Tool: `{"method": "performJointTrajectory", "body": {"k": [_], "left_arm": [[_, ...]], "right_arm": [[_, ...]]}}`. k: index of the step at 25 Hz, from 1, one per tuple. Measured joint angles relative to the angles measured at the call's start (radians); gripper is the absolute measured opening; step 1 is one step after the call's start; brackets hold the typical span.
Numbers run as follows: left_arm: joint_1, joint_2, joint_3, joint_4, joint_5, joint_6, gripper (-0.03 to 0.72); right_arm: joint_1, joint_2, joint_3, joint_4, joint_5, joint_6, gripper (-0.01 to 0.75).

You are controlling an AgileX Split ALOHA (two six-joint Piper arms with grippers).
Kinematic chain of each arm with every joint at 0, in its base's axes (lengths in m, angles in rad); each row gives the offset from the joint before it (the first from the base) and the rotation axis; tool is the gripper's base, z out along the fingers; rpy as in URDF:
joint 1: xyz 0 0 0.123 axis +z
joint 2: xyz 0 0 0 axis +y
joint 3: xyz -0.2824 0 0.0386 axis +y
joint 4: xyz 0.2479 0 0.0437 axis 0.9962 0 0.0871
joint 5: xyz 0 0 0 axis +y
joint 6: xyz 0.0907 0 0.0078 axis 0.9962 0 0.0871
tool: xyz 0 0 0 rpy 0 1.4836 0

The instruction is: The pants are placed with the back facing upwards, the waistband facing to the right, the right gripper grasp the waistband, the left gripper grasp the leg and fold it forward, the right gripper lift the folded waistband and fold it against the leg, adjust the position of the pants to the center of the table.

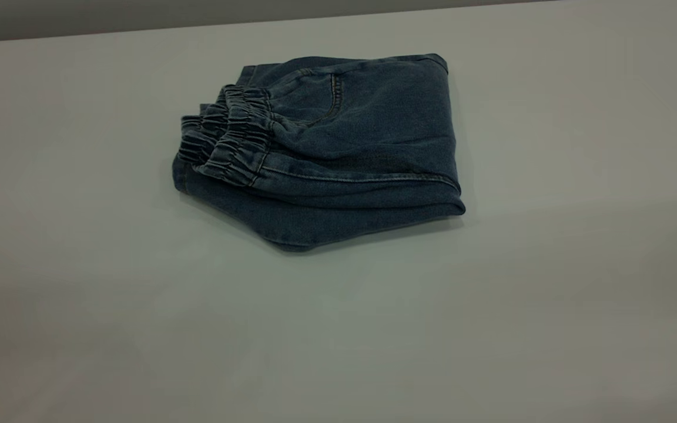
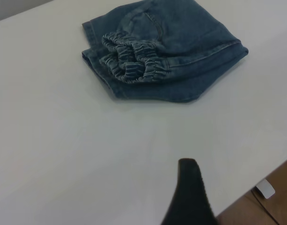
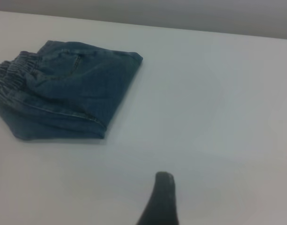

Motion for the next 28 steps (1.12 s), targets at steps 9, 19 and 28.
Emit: {"method": "performJointTrajectory", "body": {"k": [9, 19, 28], "left_arm": [[0.000, 0.000, 0.000, 0.000, 0.001, 0.000, 0.475], [0.051, -0.012, 0.000, 0.000, 0.003, 0.000, 0.475], [0.413, -0.018, -0.001, 0.000, 0.004, 0.000, 0.475]], "right_arm": [[0.000, 0.000, 0.000, 0.003, 0.000, 0.001, 0.584], [0.000, 0.000, 0.000, 0.004, 0.000, 0.001, 0.584], [0.118, 0.000, 0.000, 0.006, 0.000, 0.001, 0.584]]}}
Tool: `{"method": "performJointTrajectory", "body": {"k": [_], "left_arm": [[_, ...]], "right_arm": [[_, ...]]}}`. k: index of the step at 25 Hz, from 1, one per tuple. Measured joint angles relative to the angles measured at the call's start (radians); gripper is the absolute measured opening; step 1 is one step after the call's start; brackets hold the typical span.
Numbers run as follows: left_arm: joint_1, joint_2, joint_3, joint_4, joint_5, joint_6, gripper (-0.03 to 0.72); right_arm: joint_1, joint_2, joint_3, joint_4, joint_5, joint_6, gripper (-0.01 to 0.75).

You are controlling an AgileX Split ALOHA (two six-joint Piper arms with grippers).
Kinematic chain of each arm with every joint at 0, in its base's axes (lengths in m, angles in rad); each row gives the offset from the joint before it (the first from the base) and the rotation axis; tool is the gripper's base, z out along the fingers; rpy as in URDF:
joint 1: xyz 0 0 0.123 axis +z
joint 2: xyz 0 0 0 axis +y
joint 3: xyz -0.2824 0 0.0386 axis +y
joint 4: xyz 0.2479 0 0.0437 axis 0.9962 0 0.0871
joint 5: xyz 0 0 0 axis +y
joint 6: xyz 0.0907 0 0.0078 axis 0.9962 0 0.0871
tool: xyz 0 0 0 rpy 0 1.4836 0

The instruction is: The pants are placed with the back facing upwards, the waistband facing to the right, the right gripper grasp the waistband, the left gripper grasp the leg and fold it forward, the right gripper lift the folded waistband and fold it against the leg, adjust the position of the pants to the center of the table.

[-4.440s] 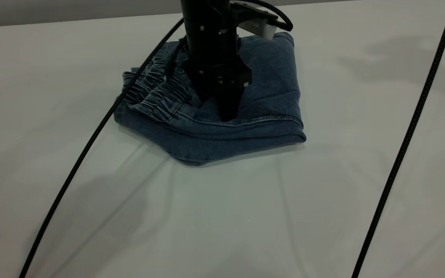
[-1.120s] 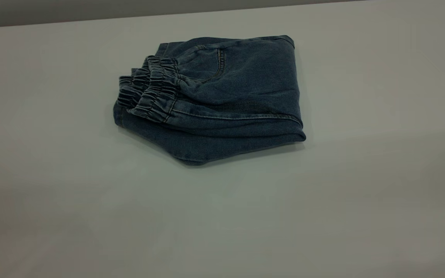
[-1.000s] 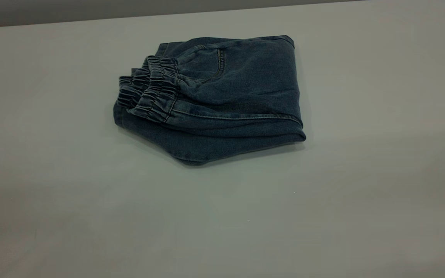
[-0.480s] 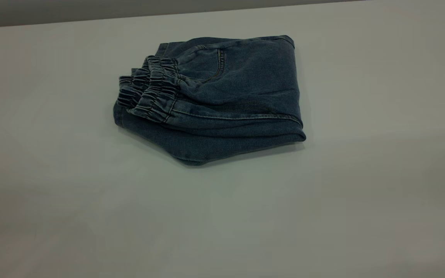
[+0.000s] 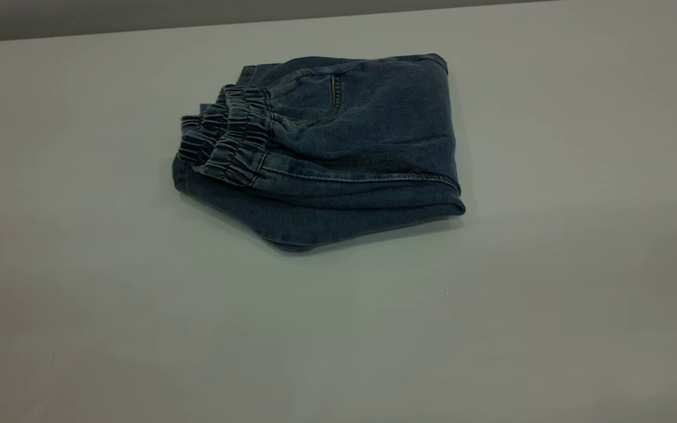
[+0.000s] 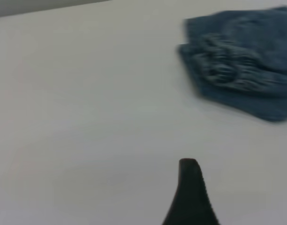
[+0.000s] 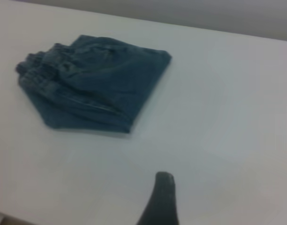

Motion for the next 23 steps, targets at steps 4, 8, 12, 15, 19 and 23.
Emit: {"method": "performJointTrajectory", "body": {"k": [4, 8, 12, 15, 19, 23], "left_arm": [[0.091, -0.037, 0.000, 0.000, 0.000, -0.001, 0.475], [0.108, -0.057, 0.000, 0.000, 0.000, -0.001, 0.475], [0.105, -0.056, 0.000, 0.000, 0.000, 0.000, 0.475], [0.105, -0.056, 0.000, 0.000, 0.000, 0.000, 0.475], [0.105, -0.056, 0.000, 0.000, -0.001, 0.000, 0.475], [0.104, -0.056, 0.000, 0.000, -0.001, 0.000, 0.475]], "right_arm": [[-0.014, 0.000, 0.000, 0.001, 0.000, 0.000, 0.584], [-0.022, 0.000, 0.000, 0.003, 0.000, 0.000, 0.584], [-0.025, 0.000, 0.000, 0.003, 0.000, 0.000, 0.584], [-0.030, 0.000, 0.000, 0.003, 0.001, 0.001, 0.584], [-0.030, 0.000, 0.000, 0.004, 0.001, 0.001, 0.584], [-0.030, 0.000, 0.000, 0.004, 0.001, 0.001, 0.584]]}}
